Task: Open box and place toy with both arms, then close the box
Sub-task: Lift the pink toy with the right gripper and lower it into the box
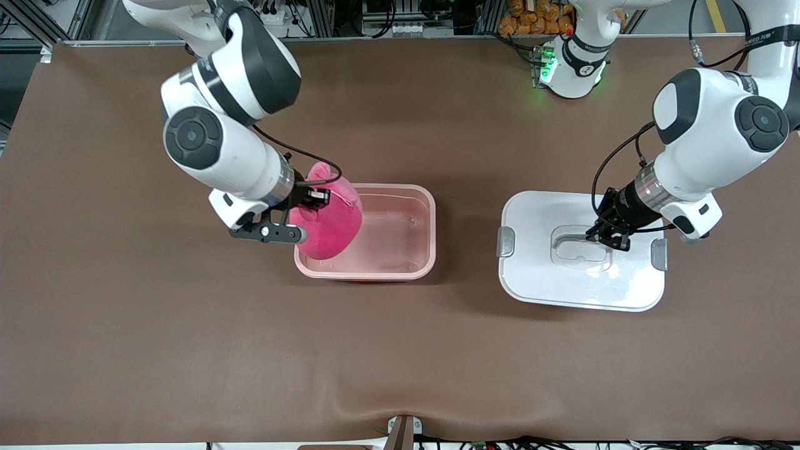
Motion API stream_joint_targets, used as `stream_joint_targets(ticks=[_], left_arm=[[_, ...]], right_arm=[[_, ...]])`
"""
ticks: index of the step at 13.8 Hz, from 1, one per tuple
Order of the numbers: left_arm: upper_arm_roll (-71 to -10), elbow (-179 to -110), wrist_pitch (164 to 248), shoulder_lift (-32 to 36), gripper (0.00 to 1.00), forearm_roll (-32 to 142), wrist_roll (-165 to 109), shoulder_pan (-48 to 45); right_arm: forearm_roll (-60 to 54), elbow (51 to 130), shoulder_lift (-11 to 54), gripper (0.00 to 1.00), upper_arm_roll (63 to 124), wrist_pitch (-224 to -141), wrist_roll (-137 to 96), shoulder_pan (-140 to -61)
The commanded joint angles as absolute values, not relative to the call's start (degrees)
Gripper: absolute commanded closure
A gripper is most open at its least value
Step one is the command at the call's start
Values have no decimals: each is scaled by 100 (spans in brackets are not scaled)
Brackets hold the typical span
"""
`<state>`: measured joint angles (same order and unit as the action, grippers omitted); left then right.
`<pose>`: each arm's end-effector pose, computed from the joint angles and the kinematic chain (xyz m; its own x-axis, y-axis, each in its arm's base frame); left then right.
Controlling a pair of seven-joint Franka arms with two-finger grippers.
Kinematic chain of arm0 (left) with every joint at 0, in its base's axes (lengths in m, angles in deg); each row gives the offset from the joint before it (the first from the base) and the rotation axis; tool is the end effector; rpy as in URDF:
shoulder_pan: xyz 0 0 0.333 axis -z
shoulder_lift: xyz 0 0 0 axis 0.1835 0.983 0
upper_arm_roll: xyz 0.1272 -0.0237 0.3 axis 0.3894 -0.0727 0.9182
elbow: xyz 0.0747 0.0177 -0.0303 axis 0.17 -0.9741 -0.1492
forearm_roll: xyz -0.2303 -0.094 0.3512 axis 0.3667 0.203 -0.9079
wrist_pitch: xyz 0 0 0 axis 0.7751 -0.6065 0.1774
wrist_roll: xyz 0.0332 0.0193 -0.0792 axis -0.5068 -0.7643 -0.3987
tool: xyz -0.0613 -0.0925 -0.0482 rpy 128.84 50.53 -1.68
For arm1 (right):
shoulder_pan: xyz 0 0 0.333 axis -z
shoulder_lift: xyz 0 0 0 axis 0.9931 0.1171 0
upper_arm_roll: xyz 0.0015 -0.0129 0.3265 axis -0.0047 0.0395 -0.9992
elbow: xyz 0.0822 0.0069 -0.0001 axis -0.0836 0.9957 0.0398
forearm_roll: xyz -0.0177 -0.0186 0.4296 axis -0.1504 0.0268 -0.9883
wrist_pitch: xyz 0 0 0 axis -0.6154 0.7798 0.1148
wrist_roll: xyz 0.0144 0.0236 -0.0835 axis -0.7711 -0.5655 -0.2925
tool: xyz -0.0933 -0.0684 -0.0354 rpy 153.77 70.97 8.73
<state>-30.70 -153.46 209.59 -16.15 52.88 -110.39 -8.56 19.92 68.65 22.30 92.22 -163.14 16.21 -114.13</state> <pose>0.6266 -0.1218 0.4282 0.1489 0.9807 -0.1266 0.9862 -0.1380 0.0912 0.6251 0.3538 0.4654 0.9760 -0.1060 -0.1902 -0.1305 -0.9840 -0.1211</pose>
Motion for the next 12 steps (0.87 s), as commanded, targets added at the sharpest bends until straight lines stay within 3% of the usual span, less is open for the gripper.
stream_joint_targets(ticks=[1,12], left_arm=[[-3074,-15305,20903,-1622,100,5424,-11073,-838],[-3074,-15287,20903,-1604,100,5424,-11082,-820]], right_arm=[[1862,6533,2531,100,9282,-16207,1748,-11456],[1862,6524,3102,100,9291,-16452,1731,-11430]])
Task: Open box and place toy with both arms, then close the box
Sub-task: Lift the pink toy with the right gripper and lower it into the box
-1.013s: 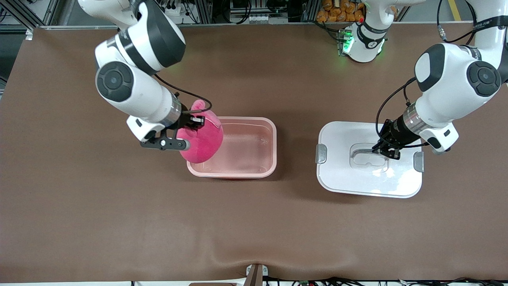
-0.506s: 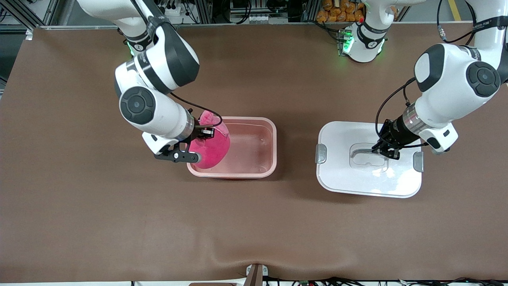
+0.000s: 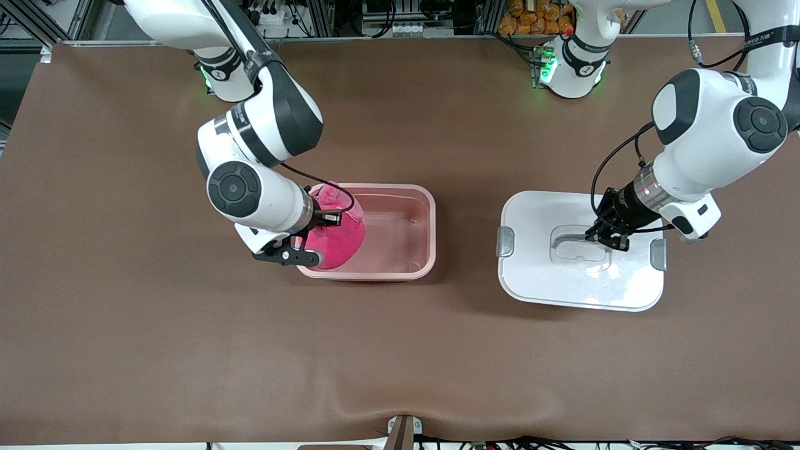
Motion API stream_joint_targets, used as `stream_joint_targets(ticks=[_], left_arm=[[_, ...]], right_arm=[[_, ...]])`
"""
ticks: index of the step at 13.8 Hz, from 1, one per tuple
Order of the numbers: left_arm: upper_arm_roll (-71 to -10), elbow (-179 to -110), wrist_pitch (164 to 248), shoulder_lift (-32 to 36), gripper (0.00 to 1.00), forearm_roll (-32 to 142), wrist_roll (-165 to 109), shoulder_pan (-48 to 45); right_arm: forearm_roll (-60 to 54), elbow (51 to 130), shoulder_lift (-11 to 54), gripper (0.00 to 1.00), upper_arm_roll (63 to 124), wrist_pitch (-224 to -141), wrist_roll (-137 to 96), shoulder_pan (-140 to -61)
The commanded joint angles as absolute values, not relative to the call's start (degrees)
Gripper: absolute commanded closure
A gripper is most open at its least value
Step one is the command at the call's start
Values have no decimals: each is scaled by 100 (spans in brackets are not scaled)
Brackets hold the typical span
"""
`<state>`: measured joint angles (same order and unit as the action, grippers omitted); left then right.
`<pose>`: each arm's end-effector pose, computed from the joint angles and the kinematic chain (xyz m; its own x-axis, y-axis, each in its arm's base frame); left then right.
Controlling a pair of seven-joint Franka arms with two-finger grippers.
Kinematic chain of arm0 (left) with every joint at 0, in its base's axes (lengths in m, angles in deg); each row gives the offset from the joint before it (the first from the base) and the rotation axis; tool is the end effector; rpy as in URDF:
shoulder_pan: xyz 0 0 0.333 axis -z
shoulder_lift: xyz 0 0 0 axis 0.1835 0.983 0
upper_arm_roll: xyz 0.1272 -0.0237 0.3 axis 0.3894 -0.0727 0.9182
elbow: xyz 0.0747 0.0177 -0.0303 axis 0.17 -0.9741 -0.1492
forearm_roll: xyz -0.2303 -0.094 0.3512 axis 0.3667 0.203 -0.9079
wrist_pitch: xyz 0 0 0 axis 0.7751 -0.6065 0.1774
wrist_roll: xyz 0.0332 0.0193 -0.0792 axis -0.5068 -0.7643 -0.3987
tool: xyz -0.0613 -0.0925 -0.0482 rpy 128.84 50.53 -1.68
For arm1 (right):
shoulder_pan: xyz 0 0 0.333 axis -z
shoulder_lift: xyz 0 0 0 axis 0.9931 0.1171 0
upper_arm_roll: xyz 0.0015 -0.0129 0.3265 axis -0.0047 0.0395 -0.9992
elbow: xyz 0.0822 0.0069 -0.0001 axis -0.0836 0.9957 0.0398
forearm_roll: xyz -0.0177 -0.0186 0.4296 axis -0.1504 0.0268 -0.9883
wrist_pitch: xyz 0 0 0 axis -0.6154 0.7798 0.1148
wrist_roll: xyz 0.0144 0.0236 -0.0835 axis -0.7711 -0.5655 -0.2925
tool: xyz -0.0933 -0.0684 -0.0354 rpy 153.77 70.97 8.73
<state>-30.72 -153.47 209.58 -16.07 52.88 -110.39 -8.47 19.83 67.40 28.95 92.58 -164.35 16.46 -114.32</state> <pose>0.6264 -0.1230 0.4272 0.1506 0.9804 -0.1268 0.9861 -0.1399 0.0895 0.6408 0.3612 0.3935 0.9616 -0.1254 -0.2442 -0.1464 -0.9868 -0.0698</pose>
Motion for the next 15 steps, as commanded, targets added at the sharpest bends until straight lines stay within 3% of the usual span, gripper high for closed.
stream_joint_targets(ticks=[1,9,15], left_arm=[[-3074,-15287,20912,-1604,100,5424,-11082,-820],[-3074,-15261,20912,-1560,100,5398,-11082,-820],[-3074,-15243,20956,-1507,100,5354,-11082,-811]], right_arm=[[1862,6524,3164,100,9291,-16461,1713,-11430],[1906,6550,3463,100,9300,-16479,1845,-11500],[1897,6568,3718,100,9300,-17094,2512,-11711]])
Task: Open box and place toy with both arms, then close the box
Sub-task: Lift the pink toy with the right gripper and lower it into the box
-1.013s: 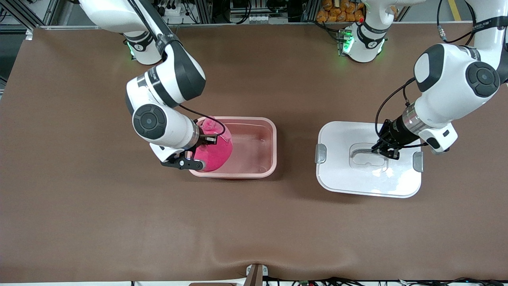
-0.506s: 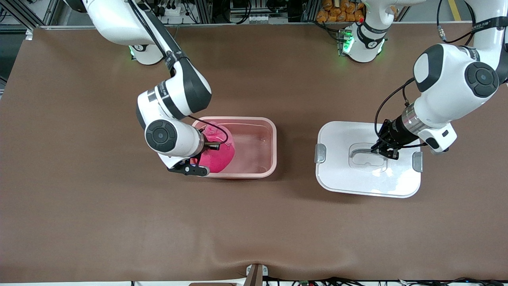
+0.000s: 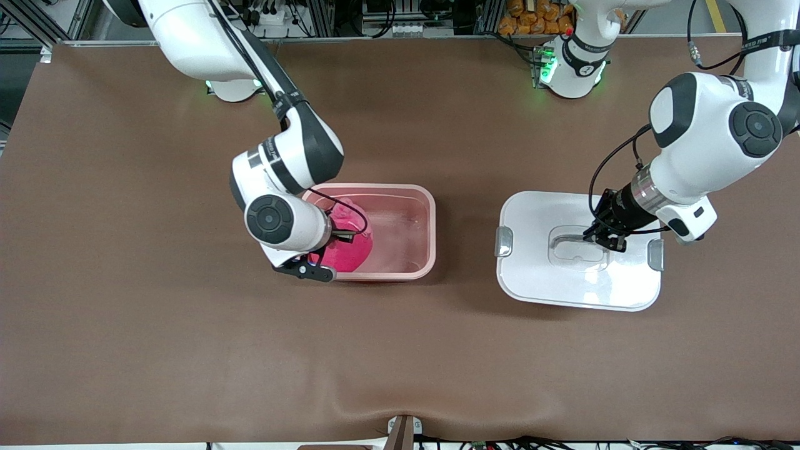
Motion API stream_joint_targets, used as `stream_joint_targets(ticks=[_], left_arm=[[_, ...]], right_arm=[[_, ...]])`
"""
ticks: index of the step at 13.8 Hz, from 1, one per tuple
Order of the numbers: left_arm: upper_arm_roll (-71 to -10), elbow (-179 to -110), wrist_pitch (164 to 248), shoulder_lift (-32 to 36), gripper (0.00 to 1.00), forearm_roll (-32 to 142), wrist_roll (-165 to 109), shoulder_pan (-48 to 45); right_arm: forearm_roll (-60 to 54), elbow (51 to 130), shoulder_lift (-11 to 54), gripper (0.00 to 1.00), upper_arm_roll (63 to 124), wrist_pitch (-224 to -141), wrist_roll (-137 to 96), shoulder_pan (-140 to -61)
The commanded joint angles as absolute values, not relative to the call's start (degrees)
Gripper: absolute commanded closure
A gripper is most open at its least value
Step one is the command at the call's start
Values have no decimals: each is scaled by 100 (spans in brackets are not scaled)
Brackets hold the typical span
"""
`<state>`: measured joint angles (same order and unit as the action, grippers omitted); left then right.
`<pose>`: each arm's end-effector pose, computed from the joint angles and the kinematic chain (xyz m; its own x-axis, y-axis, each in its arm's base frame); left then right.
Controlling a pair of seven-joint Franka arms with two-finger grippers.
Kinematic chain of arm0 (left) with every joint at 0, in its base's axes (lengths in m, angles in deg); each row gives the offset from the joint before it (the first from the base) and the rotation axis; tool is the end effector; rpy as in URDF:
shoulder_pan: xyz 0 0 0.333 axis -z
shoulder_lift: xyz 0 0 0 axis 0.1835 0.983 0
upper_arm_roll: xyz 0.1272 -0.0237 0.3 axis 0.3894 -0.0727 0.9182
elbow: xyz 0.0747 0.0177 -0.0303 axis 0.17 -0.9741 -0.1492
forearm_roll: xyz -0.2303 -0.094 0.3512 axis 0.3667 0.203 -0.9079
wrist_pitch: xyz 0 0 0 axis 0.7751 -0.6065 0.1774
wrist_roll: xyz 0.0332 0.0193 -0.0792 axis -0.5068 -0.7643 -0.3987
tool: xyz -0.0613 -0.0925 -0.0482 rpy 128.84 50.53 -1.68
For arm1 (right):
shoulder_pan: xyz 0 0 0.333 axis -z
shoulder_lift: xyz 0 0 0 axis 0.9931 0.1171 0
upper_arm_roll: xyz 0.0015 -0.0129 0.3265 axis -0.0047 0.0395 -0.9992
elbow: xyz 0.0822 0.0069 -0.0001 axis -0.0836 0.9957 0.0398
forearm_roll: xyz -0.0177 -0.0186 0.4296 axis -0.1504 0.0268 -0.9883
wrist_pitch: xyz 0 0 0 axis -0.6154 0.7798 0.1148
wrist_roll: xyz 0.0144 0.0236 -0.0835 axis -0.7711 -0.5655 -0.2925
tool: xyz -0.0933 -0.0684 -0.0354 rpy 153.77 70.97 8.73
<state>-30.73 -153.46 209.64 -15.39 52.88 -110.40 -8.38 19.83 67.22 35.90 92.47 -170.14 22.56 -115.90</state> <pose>0.6274 -0.1241 0.4199 0.1506 0.9802 -0.1282 0.9868 -0.1413 0.0789 0.6454 0.3859 0.3112 0.9407 -0.2248 -0.2542 -0.2374 -0.9712 -0.0196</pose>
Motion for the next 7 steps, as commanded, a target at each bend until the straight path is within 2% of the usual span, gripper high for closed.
stream_joint_targets(ticks=[1,7], left_arm=[[-3074,-15243,20956,-1507,100,5354,-11082,-811],[-3083,-15252,20982,-1463,100,5354,-11178,-750]], right_arm=[[1897,6568,3771,100,9300,-17173,2626,-11755],[1871,6568,3999,100,9291,-18033,3374,-12044]])
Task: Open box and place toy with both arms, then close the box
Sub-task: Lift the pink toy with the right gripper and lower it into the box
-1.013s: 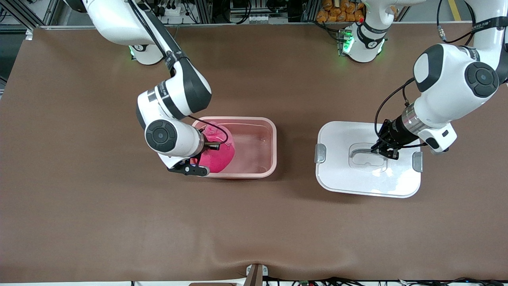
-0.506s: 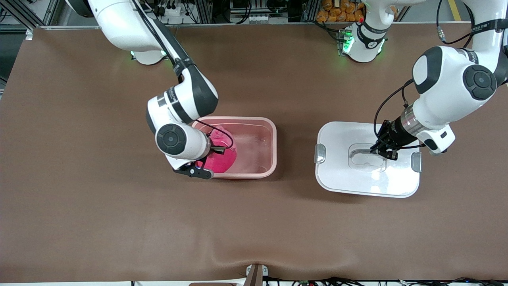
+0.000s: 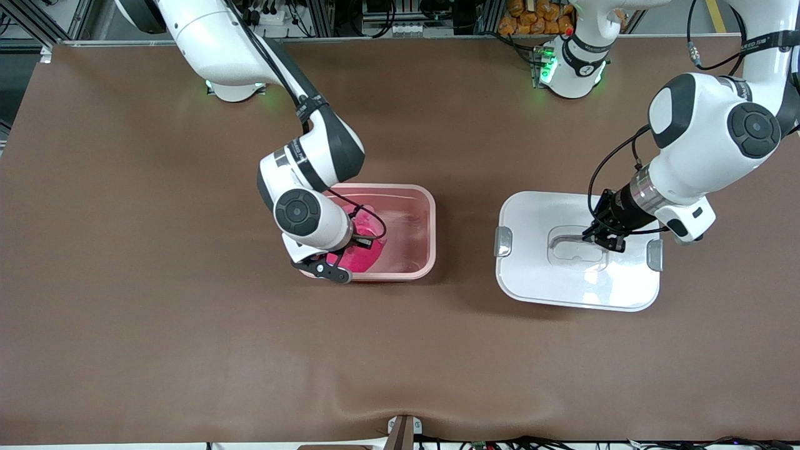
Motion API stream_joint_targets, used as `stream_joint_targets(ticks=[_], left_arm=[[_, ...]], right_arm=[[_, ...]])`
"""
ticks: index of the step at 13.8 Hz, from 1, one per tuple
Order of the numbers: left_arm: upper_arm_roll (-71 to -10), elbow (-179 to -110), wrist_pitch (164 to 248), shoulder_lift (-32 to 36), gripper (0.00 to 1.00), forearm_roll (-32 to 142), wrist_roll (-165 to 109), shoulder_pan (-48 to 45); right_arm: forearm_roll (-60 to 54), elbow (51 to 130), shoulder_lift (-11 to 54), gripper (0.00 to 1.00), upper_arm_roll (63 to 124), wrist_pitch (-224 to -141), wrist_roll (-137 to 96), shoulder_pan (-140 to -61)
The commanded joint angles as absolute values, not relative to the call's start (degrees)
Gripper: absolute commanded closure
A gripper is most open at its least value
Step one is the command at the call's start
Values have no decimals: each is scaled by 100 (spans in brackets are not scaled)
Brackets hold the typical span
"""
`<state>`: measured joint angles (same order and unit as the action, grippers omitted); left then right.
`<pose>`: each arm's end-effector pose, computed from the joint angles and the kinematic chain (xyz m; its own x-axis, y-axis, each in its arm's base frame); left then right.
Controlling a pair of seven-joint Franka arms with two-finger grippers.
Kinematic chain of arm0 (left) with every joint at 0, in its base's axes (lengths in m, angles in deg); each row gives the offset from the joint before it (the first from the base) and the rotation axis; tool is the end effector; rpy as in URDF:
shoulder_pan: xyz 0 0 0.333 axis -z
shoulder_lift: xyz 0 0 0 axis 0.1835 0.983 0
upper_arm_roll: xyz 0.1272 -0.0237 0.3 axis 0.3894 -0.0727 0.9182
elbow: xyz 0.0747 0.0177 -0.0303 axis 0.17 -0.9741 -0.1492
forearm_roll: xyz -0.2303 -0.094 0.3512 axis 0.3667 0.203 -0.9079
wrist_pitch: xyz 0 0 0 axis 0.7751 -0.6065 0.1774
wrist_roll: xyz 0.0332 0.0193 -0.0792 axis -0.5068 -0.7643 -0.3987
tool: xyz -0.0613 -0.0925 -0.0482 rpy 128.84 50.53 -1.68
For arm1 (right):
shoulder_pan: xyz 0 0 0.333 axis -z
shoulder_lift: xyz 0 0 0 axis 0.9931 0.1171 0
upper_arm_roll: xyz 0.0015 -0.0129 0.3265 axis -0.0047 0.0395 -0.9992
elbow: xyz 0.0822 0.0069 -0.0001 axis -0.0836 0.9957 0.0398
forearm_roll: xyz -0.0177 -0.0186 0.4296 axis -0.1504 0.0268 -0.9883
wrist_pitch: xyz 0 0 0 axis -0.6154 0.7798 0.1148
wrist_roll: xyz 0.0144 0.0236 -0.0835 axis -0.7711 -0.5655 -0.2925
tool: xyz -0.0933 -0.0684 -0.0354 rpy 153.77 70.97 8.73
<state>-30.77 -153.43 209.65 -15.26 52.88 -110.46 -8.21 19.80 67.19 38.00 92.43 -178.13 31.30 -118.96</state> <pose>0.6273 -0.1264 0.4188 0.1529 0.9798 -0.1286 0.9866 -0.1439 0.0772 0.6401 0.4263 0.2932 0.9248 -0.3341 -0.1820 -0.3481 -0.9361 -0.0508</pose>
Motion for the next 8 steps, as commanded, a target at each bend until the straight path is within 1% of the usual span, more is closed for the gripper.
stream_joint_targets(ticks=[1,5,8], left_arm=[[-3074,-15252,21008,-1437,100,5354,-11231,-715],[-3074,-15261,21096,-1419,100,5336,-11415,-635],[-3083,-15261,21289,-1384,100,5336,-11713,-548]], right_arm=[[1871,6568,4052,100,9291,-18191,3409,-12106],[1862,6568,4271,100,9291,-18938,3620,-12378],[1862,6559,4395,100,9291,-19151,3612,-12502]])
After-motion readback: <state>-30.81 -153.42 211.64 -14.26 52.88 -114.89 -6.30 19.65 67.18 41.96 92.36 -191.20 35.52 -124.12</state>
